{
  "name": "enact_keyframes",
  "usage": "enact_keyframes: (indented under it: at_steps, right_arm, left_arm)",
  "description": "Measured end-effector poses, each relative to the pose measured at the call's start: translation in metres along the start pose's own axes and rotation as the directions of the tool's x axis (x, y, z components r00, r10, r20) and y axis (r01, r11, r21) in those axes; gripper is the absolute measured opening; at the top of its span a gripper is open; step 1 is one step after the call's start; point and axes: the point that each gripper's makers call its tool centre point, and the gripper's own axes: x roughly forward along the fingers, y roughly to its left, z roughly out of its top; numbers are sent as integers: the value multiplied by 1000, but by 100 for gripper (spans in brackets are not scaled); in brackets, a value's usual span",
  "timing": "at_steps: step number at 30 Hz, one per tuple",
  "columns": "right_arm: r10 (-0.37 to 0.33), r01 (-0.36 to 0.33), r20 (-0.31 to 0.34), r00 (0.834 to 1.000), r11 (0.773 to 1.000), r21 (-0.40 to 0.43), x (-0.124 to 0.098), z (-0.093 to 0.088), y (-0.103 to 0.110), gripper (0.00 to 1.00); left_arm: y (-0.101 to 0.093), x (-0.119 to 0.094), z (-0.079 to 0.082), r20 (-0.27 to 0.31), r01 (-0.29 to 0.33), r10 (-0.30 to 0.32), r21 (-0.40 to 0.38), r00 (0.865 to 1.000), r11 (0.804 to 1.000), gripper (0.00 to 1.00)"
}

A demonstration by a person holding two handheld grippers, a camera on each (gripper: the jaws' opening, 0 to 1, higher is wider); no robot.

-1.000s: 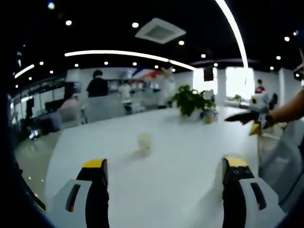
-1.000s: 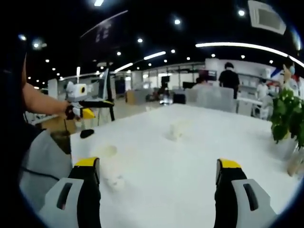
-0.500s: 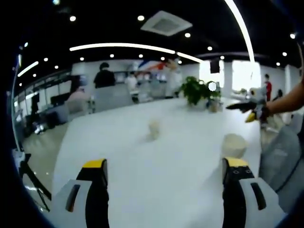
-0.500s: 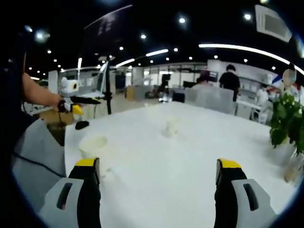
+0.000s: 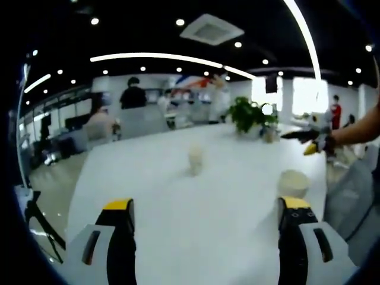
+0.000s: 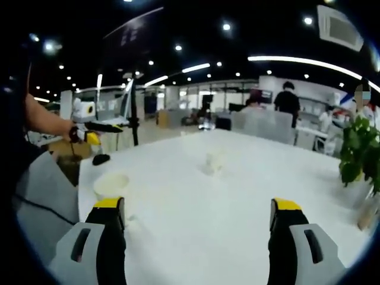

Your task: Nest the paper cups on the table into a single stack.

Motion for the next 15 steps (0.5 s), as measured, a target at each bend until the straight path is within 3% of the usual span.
enact_keyframes:
  at_steps: [4,8,12,15]
  right_arm:
    - [3,-3,-3,1000,1000,-1,1,-1,0,100]
    - [13,-13,-7,1000,1000,12,4,-3,-1,100]
    - [21,-21,3,1000,1000,1,11,-2,-2,99]
    - [16,-15,44,999,1000,-25,20,4,-6,95]
  left_arm:
    - [-2,0,1,-1,2,-2,0,1000,1000,98]
    - [-1,1,-3,-36,-11,11,-6,999,1000,98]
    - [-2,1,6,3,-16,16,-20,1000,1000,98]
    - [-2,2,7,5,-18,18,-18,1000,1000,98]
